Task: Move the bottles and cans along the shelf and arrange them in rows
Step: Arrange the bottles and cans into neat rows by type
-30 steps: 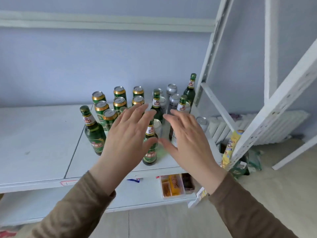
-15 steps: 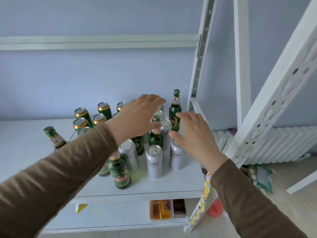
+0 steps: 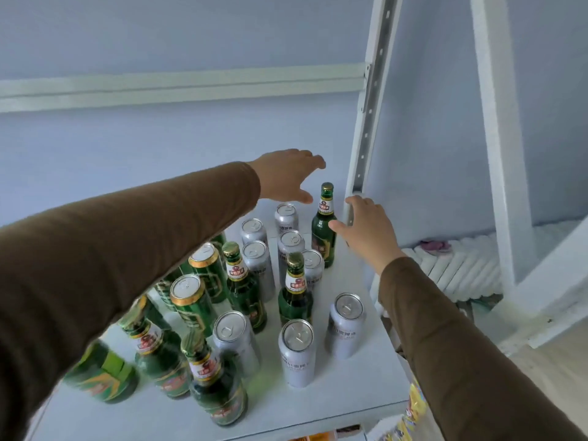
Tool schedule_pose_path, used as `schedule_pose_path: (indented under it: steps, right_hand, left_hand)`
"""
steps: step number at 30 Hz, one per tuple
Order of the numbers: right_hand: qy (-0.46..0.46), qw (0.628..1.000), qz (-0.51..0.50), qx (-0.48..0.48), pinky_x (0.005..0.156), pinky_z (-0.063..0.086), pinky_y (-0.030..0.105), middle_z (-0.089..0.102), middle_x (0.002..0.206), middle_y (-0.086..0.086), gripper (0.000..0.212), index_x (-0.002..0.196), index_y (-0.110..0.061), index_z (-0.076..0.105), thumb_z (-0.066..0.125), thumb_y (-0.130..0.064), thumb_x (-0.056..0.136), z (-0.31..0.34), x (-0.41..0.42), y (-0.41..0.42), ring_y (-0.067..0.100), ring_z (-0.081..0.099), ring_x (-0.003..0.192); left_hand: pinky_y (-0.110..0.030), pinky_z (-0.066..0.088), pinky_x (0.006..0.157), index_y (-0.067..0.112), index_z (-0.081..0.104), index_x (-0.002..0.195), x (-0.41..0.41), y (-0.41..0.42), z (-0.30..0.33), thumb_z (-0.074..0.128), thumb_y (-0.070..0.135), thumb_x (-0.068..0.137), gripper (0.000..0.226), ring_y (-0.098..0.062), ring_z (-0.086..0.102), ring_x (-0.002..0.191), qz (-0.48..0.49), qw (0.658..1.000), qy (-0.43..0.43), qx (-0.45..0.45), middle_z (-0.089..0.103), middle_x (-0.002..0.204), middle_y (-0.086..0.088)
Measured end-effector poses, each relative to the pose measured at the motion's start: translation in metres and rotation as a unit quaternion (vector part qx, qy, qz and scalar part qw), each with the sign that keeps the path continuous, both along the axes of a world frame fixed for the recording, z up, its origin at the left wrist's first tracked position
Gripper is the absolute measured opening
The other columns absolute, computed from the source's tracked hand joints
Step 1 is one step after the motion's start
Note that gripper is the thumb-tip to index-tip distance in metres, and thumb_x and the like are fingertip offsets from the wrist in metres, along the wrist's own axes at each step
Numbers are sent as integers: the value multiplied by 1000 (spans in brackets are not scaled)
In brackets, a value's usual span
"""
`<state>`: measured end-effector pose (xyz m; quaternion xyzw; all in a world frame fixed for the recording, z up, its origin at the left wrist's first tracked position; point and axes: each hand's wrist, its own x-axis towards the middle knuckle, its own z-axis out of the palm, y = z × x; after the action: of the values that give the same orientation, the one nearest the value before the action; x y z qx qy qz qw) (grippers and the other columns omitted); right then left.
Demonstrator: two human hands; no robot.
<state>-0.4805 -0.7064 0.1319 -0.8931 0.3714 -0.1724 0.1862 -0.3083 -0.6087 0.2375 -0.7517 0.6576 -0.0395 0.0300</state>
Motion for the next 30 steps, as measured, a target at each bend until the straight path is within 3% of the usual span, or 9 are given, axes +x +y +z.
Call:
schedule_pose_path:
  steps: [10,14,20,24,30]
  right_hand:
    - [3,992,-10,129,106,44,42,50,145,12,76,146,-15,42,74,-48,85,-53,57,-58,31,51,131]
    - [-21,986,12,163,99,46,38,57,137,8,62,135,-16,50,77,-42,85,-64,70,-65,28,56,124]
    - [-52,983,48,172,102,50,44,66,128,3,44,124,-20,53,76,-30,88,-71,81,-74,24,61,117]
    - [-41,979,66,188,104,48,42,62,135,3,47,130,-20,49,74,-26,91,-69,92,-88,25,58,124]
    - [24,981,94,169,104,46,42,56,143,6,58,140,-18,39,71,-23,93,-61,108,-109,28,55,128]
  left_hand:
    - [-46,43,103,24,33,151,43,-80,-52,74,39,88,77,-25,50,128,-1,998,49,34,51,144,-2]
    - [-42,46,97,27,40,146,46,-100,-67,72,36,90,66,-24,54,121,-24,997,53,42,57,137,0]
    - [-38,48,81,23,60,116,57,-117,-77,69,31,91,28,-24,58,104,-29,998,51,9,64,112,2]
    - [-33,39,73,23,61,113,62,-125,-79,68,37,90,27,-22,57,97,0,999,39,-11,64,109,2]
    - [-33,38,75,21,60,118,67,-137,-80,66,38,92,32,-21,54,95,57,998,34,-22,63,113,0]
